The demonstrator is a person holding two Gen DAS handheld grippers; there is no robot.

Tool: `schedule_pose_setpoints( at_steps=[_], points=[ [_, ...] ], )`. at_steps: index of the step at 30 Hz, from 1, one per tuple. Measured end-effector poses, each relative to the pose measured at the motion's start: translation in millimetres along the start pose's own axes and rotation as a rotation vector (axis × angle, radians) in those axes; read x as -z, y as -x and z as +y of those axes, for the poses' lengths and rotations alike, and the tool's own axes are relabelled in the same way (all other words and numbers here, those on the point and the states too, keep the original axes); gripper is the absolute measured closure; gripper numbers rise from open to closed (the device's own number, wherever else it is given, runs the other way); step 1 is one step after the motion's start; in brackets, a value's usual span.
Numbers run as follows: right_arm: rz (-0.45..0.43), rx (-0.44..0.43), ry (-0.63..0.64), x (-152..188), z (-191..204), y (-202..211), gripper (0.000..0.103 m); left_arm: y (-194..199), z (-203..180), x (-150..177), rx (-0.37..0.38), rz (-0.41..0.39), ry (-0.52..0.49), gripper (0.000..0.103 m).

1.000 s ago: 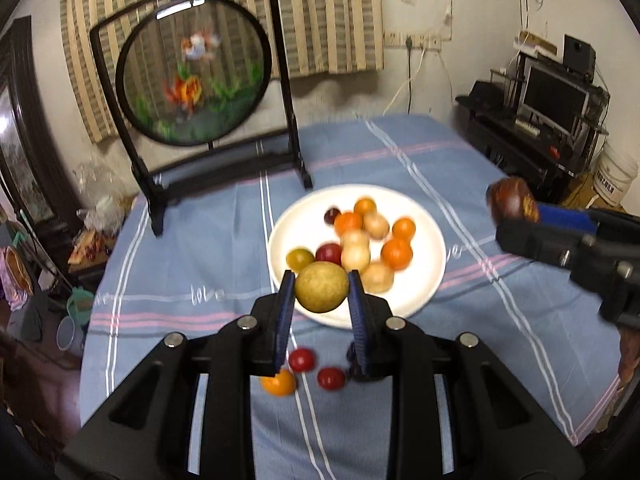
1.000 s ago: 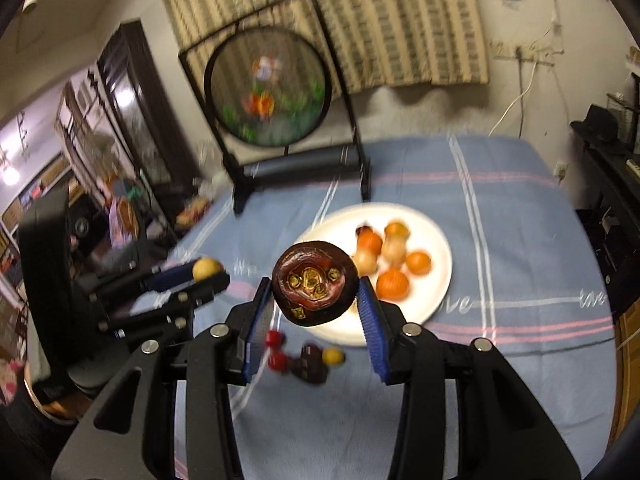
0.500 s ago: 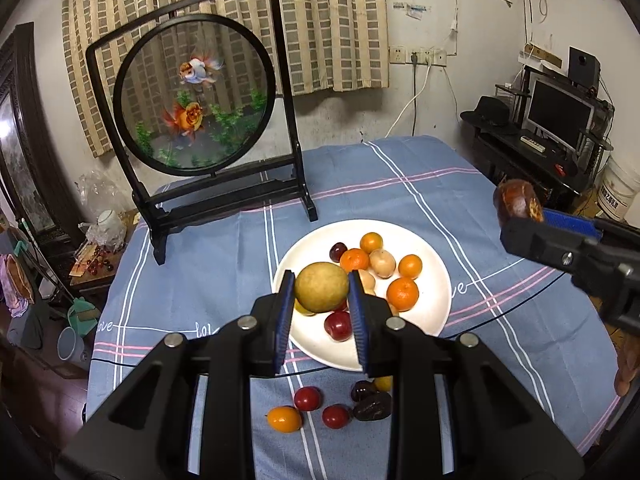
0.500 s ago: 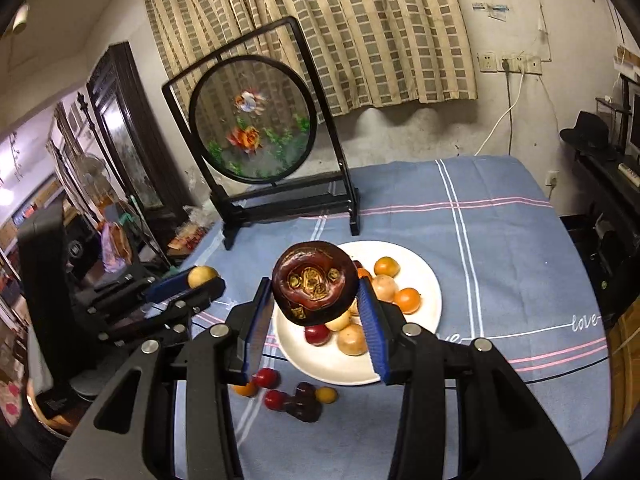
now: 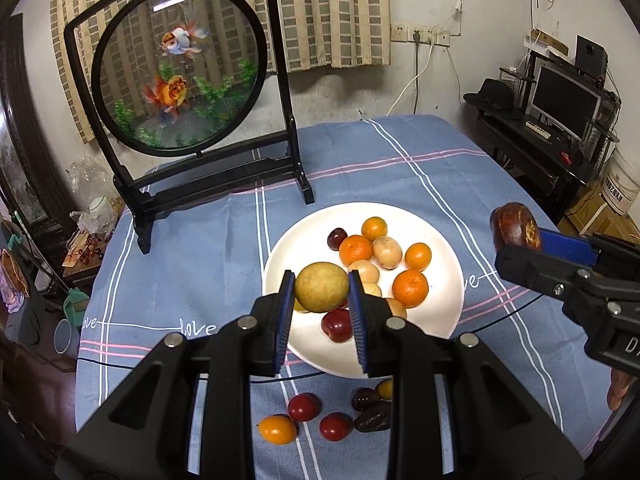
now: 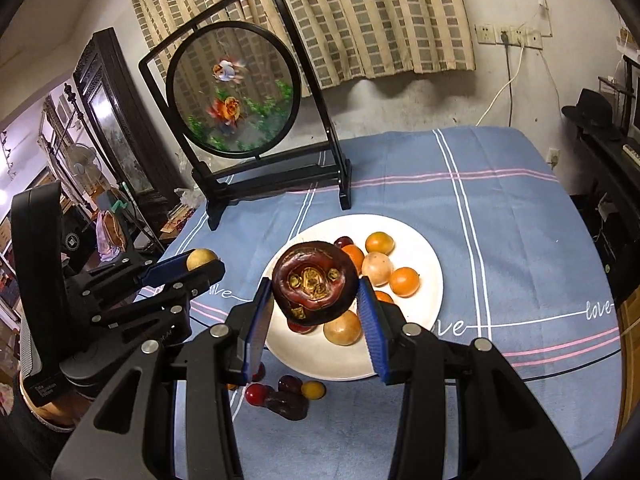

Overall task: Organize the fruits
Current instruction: 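Carry the yellow-green and dark brown fruits over the white plate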

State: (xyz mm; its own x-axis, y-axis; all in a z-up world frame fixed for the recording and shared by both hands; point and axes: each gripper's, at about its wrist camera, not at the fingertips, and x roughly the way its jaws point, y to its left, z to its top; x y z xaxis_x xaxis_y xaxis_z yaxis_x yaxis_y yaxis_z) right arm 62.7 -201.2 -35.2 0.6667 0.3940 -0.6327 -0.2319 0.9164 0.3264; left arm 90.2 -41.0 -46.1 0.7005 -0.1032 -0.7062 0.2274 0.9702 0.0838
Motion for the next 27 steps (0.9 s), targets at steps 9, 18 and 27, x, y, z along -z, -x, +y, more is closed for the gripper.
schedule_pose_setpoints(
  at_steps=[9, 18, 27],
  points=[
    [-0.005, 0.1, 0.063, 6, -8, -5, 0.06, -9, 22, 5, -0.002, 0.002, 0.042, 0.076],
    [0.059, 0.138, 0.01, 25, -40, -17, 0.06, -27, 45, 12, -0.029, 0.045, 0.091, 0.076],
    [0.077, 0.086, 0.029, 19, -33, -38, 0.06, -54, 37, 0, -0.011, 0.049, 0.06, 0.076]
  ],
)
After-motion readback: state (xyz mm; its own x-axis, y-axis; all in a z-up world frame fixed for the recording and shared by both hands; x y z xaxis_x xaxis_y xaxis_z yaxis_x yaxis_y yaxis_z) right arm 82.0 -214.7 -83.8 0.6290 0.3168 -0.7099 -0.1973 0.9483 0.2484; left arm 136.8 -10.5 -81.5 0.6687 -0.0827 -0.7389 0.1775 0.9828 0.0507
